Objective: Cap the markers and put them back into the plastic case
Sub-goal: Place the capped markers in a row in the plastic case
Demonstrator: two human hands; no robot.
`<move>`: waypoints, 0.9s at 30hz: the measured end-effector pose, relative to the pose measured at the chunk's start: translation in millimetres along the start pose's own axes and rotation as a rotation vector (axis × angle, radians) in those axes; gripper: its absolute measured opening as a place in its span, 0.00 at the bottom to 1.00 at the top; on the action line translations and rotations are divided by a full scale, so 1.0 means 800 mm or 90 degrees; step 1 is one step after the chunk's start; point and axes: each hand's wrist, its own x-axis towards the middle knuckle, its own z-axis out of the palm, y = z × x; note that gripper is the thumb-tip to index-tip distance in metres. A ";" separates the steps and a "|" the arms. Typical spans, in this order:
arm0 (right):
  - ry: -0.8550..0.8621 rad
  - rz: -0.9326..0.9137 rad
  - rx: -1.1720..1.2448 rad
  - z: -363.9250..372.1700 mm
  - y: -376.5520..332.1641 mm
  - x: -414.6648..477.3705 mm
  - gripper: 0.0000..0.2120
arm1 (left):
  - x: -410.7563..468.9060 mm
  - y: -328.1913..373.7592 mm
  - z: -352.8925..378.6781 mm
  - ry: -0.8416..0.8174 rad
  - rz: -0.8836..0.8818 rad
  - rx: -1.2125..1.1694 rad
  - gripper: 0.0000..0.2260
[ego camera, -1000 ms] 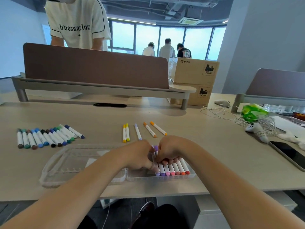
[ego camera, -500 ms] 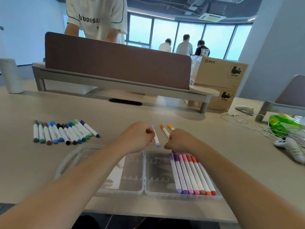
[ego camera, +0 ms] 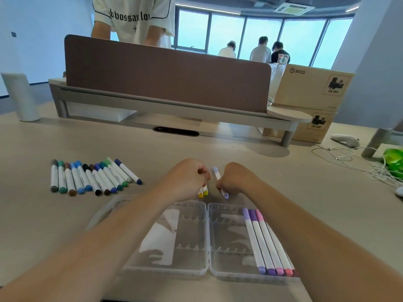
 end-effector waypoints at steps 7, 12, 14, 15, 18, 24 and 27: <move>-0.060 -0.014 0.097 -0.027 0.004 -0.086 0.11 | -0.029 0.012 0.010 -0.007 0.018 0.130 0.05; -0.159 -0.008 0.044 -0.043 0.015 -0.162 0.14 | -0.058 0.040 0.019 -0.104 0.057 0.171 0.17; -0.182 -0.010 0.045 -0.041 0.022 -0.180 0.16 | -0.076 0.054 0.022 -0.141 0.080 0.181 0.19; -0.189 -0.008 0.045 -0.039 0.025 -0.187 0.16 | -0.084 0.061 0.024 -0.158 0.088 0.187 0.19; -0.187 -0.003 0.040 -0.027 0.034 -0.196 0.18 | -0.099 0.066 0.035 -0.190 0.106 0.199 0.10; -0.122 -0.027 0.061 -0.015 0.049 -0.199 0.24 | -0.110 0.068 0.045 -0.248 0.129 0.201 0.10; -0.126 -0.021 0.056 -0.013 0.053 -0.195 0.21 | -0.107 0.060 0.050 -0.274 0.138 0.191 0.22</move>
